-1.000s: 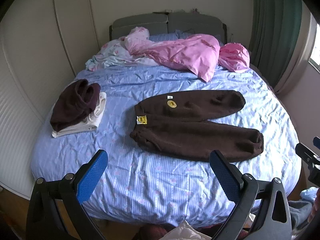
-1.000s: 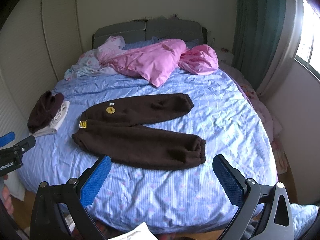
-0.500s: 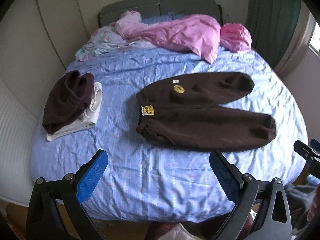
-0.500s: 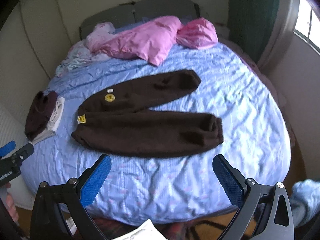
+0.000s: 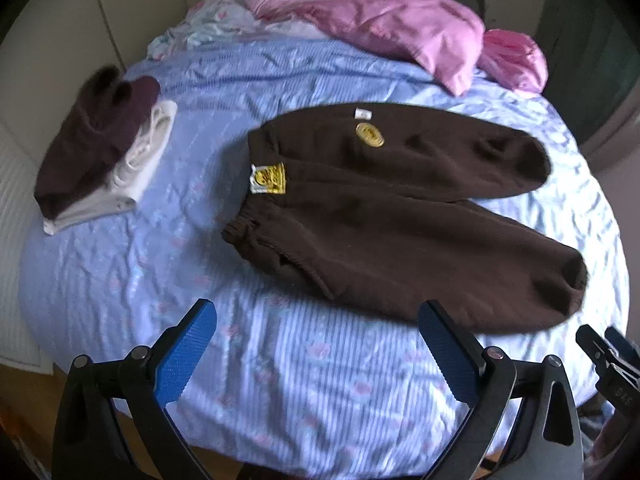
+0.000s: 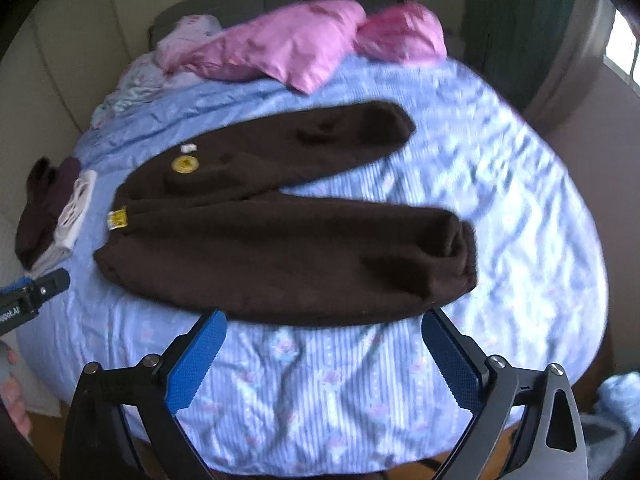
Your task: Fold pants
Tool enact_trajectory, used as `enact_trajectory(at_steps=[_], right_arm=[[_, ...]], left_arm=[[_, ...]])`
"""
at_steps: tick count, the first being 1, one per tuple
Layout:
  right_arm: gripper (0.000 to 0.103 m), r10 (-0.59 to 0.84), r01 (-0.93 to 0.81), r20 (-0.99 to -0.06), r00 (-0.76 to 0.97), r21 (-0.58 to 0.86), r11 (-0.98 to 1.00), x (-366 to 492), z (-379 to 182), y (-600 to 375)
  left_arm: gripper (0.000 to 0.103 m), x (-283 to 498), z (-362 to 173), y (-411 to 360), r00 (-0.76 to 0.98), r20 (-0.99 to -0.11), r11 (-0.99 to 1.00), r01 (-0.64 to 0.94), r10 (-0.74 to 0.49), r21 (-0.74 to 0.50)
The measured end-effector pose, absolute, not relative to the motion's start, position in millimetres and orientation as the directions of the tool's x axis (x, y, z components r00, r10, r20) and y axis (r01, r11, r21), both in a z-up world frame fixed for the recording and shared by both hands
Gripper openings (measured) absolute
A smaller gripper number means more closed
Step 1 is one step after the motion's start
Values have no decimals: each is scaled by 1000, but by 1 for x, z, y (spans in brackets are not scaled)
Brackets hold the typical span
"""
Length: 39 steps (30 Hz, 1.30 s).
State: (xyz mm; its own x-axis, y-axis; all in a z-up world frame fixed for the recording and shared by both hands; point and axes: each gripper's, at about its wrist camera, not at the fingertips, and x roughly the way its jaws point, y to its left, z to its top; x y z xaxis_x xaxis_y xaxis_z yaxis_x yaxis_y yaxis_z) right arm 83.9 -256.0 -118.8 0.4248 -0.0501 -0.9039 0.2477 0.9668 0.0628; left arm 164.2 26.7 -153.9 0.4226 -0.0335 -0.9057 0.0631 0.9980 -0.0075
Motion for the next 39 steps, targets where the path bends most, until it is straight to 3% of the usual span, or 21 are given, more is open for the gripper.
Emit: enact_trajectory(at_steps=[6,17,22,27,30,39], right_arm=[[83,-34,386,-938,344,108,916,100,-193,-293],[68,-27,552,-954,299,150,820,124,-263,-320],[63,-47,540,-951,305,132,831,136,-266,-318],[40,-89,536,-953,288,84,840,143,-268,-318],[20,-90,518,-953,290,78,852,142,-263,-321],[13,-98,469,-926,366,92,878,123,-197,-314]], left_arm=[[95,195,-204,11,390,-921,999,47,-2,18],[85,227,-265,30,280,-954,991,-46,-105,-123],[66,234,-280,29,270,-956,988,-66,-114,-136],[43,230,-277,30,273,-957,989,-78,-100,-125],[34,226,-270,29,277,-958,992,-73,-77,-101],[25,203,-215,37,361,-931,994,-73,-45,-76]])
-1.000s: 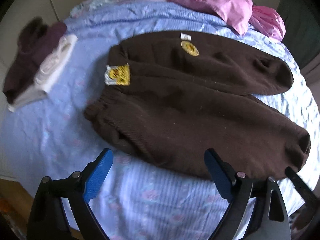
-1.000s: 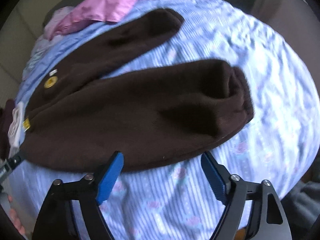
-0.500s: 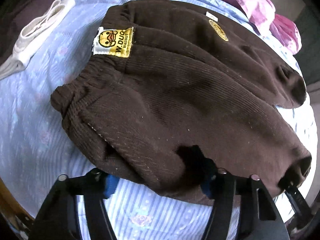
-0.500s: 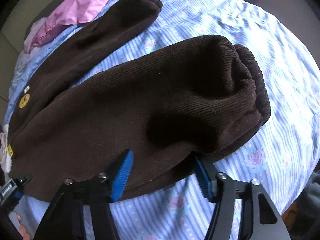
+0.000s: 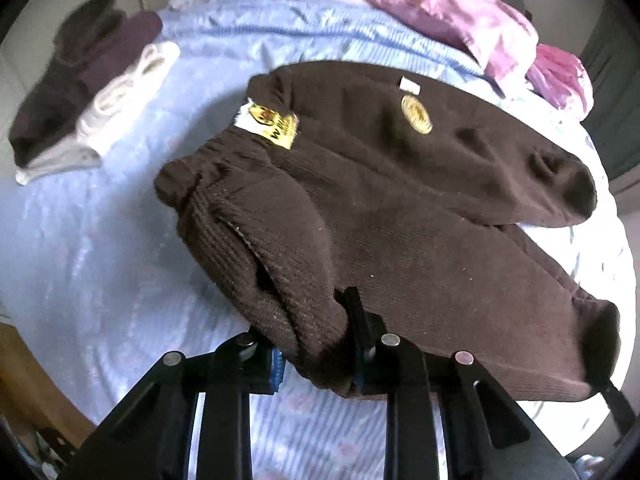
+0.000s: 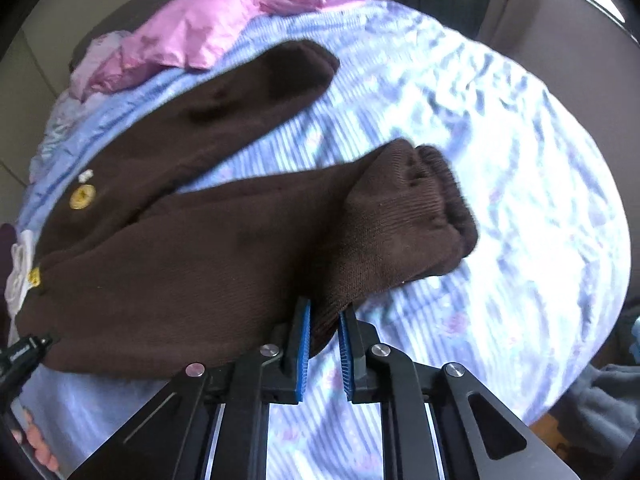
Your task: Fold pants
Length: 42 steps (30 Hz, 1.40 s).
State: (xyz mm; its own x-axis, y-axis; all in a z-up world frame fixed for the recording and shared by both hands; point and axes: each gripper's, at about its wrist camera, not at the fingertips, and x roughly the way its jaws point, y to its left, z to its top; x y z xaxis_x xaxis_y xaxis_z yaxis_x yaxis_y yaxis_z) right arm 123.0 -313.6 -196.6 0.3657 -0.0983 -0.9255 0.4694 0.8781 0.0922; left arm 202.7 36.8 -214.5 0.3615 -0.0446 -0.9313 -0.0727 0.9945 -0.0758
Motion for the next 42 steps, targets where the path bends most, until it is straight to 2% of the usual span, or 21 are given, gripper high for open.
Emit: enact_trajectory(at_steps=[8,18,23,30,42], right_arm=[[12,-60,464,-917,395,143,874,103,-158,-310],[12,-105,465,-834,541,193,864,156,-108,-325],[12,-107,439,-807,581,201,876,205,-94,-330],[12,-83,403,-794,603,213,890,286,-92,-340],[12,-29,321,-844,536,172,931,417,-147,-331]], left_arm=[[25,199,-192,31,356,-934,998,-35,-32,-47],[25,257,-146,23,423,-903,989,-84,-78,-124],[25,298,-136,17,443,-894,989,-84,-73,-122],[25,353,-150,15,408,-910,983,-120,-76,-136],[30,416,-200,25,285,-958,966,-233,-39,-109]])
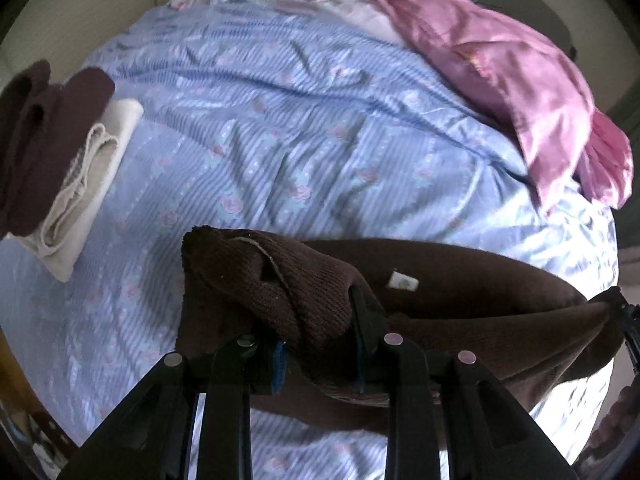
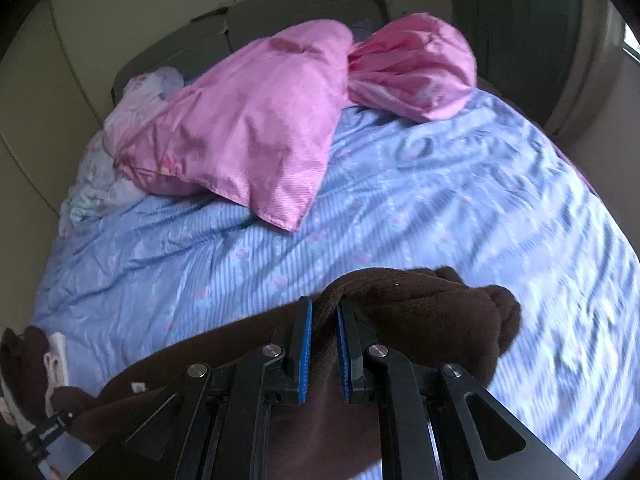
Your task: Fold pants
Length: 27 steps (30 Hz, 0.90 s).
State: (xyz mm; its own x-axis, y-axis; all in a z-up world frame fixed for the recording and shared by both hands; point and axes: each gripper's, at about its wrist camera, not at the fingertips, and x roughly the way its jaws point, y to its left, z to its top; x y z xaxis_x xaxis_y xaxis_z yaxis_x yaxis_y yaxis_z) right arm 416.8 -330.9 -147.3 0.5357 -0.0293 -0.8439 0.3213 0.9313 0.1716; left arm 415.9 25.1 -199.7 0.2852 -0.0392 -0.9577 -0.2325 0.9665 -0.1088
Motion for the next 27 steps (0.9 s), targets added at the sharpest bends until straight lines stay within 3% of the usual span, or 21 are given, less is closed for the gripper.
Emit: enact_trajectory(at_steps=[1,3,10,13,15,18,20,22,27], right_arm=[[12,-27,310,-851,524,161,937,426,-154,-328],[12,-38,296,-862,505,132,946,441,-164,-325],[12,-77,317,-894,442,76,945,472,-200,-328],[13,-105,315,-898,427,39,948,476,-210,-325],[19,-113,311,-890,442,34,950,476,-210,-322],[45,-131,306,-874,467,21,952,476,-205,-321],[56,-138,302,-863,487,18,953,477,-199,-320],[61,-156,310,-857,492,5,951,476,-190,-320],[63,-133,247,-826,547,8,969,445,-152,-302]], left_arm=[[32,420,-204,26,277,-960,966,-239,-31,-101],[47,427,-210,26,273,-962,967,-245,-3,-73],[63,436,-204,17,287,-957,982,-163,-45,-95],[81,432,-192,12,292,-950,985,-103,-105,-141],[93,429,-183,8,299,-946,986,-63,-130,-155],[95,420,-163,3,335,-933,990,-10,-130,-141],[95,414,-150,1,350,-927,990,24,-135,-136],[96,405,-136,3,375,-917,991,57,-136,-123],[97,388,-131,41,416,-905,996,35,-87,-79]])
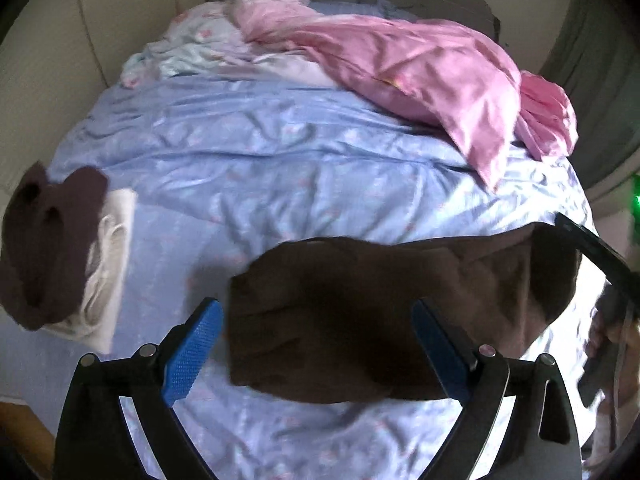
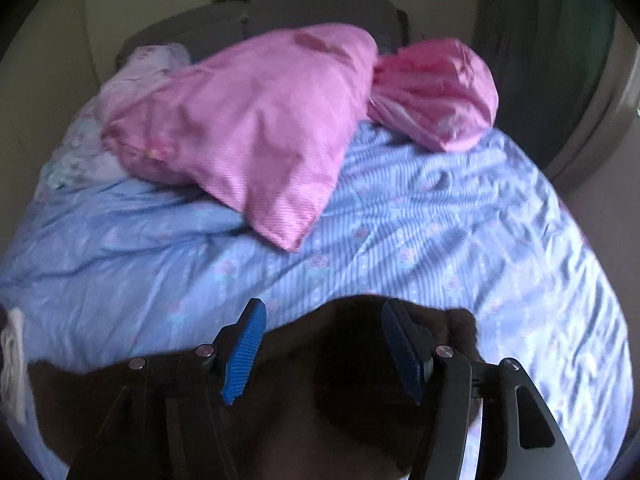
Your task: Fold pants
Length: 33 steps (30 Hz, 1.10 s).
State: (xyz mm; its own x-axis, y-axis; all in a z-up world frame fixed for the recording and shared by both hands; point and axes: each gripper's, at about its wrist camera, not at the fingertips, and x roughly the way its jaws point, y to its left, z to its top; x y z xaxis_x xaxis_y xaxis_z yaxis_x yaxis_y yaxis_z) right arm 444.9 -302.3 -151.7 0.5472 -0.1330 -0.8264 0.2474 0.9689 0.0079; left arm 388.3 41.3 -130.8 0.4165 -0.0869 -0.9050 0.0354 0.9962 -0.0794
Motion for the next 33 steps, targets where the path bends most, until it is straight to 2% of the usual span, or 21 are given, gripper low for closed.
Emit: enact_trajectory(at_steps=[3,7,9,13,16,19,23,28,30,31,33], right_arm=[[72,-130,185,-794,594,-22,982,417,-137,-280],[72,-214,152,-707,674,-151,977,383,-137,-252],[72,-312,192,-641,701,-252,949,364,-142,-245],[72,-339,217,-596,728,-268,939,340,-146,-267],[72,-307,183,-622,720,-257,949,340,-148,-301],[72,-203,106,-667,717,-183,977,350,-150,-338],[72,-49,-2,-711,702,-70,998,380,-155,-375],[71,95,-53,-796,598,79,995,420,-188,-400],[63,151,-69,-822,549,135,988,431,-206,-406],[49,171,-62,-838,518,162,985,435,-214,-410],[42,201,-42,-850,487,207,978,439,-224,-416]], left_arm=[[96,382,-147,68,404,-912,997,9,-73,-76],[93,369,-171,71,363,-930,999,12,-52,-51],[93,357,-173,61,366,-927,996,52,-87,-73],[93,339,-165,13,432,-896,979,205,-105,-16],[93,340,-159,-30,480,-865,942,334,-146,26],[93,350,-157,-61,487,-853,914,405,-188,30],[93,368,-162,-91,484,-854,913,407,-194,23],[93,380,-173,-114,484,-861,929,368,-157,37],[93,392,-171,-121,503,-851,924,378,-154,56],[93,401,-168,-125,515,-843,914,400,-158,74],[93,420,-167,-132,518,-837,872,476,-177,111]])
